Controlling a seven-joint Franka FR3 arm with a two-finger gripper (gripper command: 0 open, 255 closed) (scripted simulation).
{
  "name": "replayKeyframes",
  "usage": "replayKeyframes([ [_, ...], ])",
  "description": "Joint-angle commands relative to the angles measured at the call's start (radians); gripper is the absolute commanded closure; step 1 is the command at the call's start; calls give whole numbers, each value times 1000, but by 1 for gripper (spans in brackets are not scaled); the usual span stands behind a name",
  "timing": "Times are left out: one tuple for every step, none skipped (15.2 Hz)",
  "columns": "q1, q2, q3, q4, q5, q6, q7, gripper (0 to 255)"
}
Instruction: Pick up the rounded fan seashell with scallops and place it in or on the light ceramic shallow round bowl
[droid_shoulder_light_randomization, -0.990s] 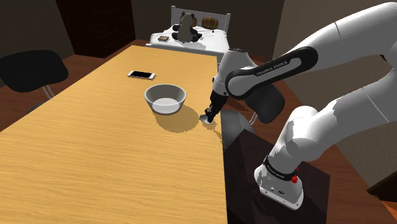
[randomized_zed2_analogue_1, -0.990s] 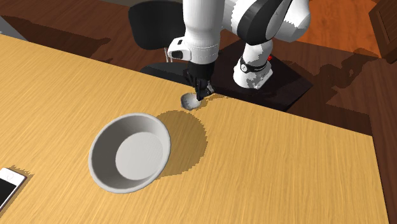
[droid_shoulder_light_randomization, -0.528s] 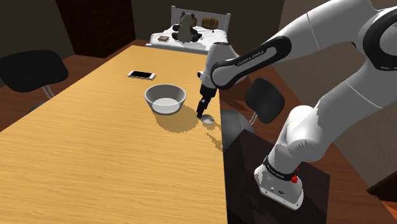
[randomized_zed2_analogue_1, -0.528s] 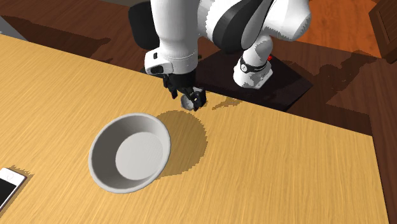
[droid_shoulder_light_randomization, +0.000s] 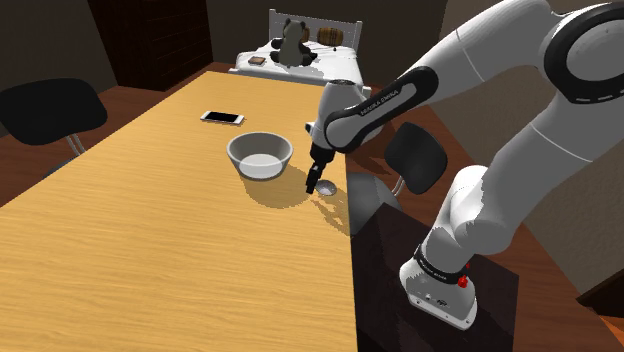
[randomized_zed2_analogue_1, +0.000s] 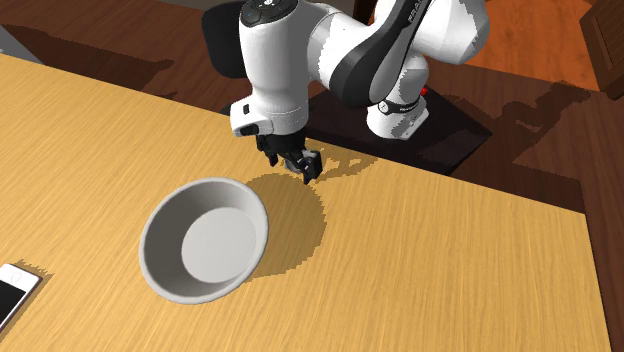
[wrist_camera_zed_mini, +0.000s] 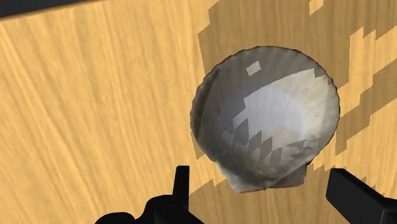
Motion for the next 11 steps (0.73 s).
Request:
replayKeyframes([
  [1, 7, -1, -1, 2, 8, -2, 0],
  [1, 7, -1, -1, 2, 8, -2, 0],
  [1, 7, -1, -1, 2, 8, -2, 0],
  [1, 7, -1, -1, 2, 8, -2, 0],
  [1, 7, -1, -1, 2, 8, -2, 0],
  [1, 7, -1, -1, 2, 8, -2, 0],
  [1, 7, -1, -1, 2, 8, -2, 0],
  [1, 7, -1, -1, 2, 8, -2, 255],
  [1, 7, -1, -1, 2, 8, -2, 255],
  [1, 7, -1, -1, 2, 8, -2, 255],
  [1, 7, 0, -1, 2, 8, -1, 255],
])
